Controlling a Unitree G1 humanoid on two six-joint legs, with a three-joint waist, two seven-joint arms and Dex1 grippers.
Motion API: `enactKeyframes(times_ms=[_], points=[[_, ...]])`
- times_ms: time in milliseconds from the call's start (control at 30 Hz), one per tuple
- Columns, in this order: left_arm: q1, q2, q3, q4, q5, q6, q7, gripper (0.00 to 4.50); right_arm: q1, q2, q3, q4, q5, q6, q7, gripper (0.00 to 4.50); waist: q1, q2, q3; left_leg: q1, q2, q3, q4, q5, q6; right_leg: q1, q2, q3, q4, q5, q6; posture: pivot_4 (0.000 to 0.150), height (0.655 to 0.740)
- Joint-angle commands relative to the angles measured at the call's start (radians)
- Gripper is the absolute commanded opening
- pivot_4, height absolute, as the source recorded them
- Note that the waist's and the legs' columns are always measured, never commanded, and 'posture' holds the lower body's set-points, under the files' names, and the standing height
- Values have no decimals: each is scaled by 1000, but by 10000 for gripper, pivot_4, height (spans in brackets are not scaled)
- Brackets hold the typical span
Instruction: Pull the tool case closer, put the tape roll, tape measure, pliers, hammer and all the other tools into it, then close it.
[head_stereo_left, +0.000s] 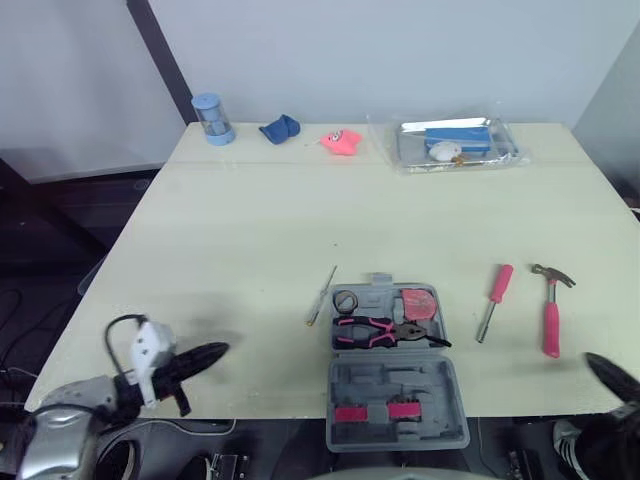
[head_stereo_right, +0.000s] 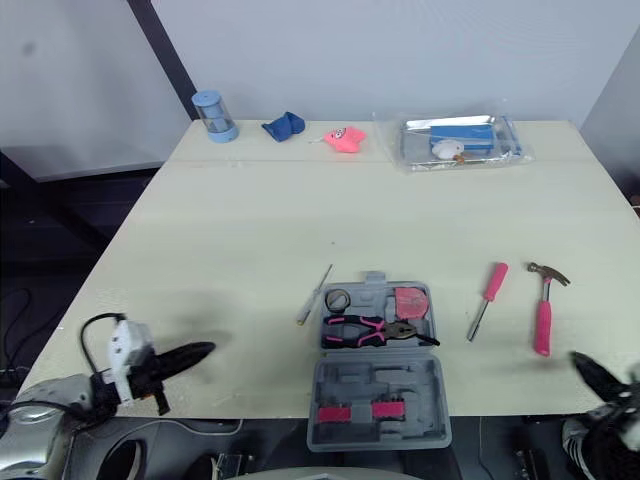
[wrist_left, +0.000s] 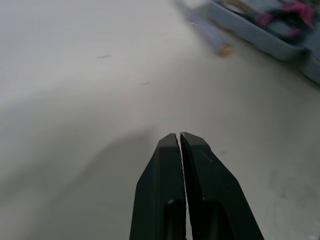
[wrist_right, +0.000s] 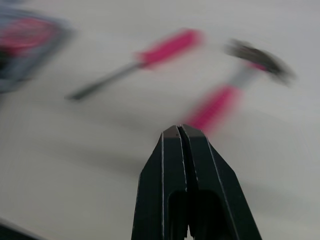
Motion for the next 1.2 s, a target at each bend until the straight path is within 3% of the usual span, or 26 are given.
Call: enactKeyframes(times_ms=[33, 300, 467, 767, 1200], points=[[-68, 11, -101, -56, 47, -41, -53, 1506, -26, -65, 117, -95, -67, 4, 75, 0, 3, 0, 0, 0, 0, 0, 0, 0, 0, 0, 0, 0, 0, 0, 0, 1500, 7400], [-213, -2, -315, -20, 148, -100, -145, 1506, -212, -154, 350, -59, -220, -37, 155, 0, 3, -1, 0, -1, -1, 0, 1, 0, 0, 0, 3, -2, 0, 2, 3, 1500, 7400], [-289, -64, -405, 46, 196, -144, -138, 1506, -321, -167, 467, 29, -332, -109, 163, 0, 5, -1, 1, -1, -2, 0, 2, 0, 0, 0, 10, -5, 0, 1, 3, 1500, 7400], [-320, -108, -440, 48, 191, -118, -121, 1506, -471, -134, 572, 106, -401, -83, 127, 0, -3, -2, 1, 0, -2, 1, 3, 0, 0, 0, 11, -4, 2, 2, 3, 1500, 7400], [-372, -121, -458, 80, 208, -115, -115, 1506, -528, -133, 617, 128, -410, -76, 121, 0, 0, -2, 1, 0, -2, 1, 4, 0, 0, 0, 11, -4, 3, 2, 3, 1500, 7400]])
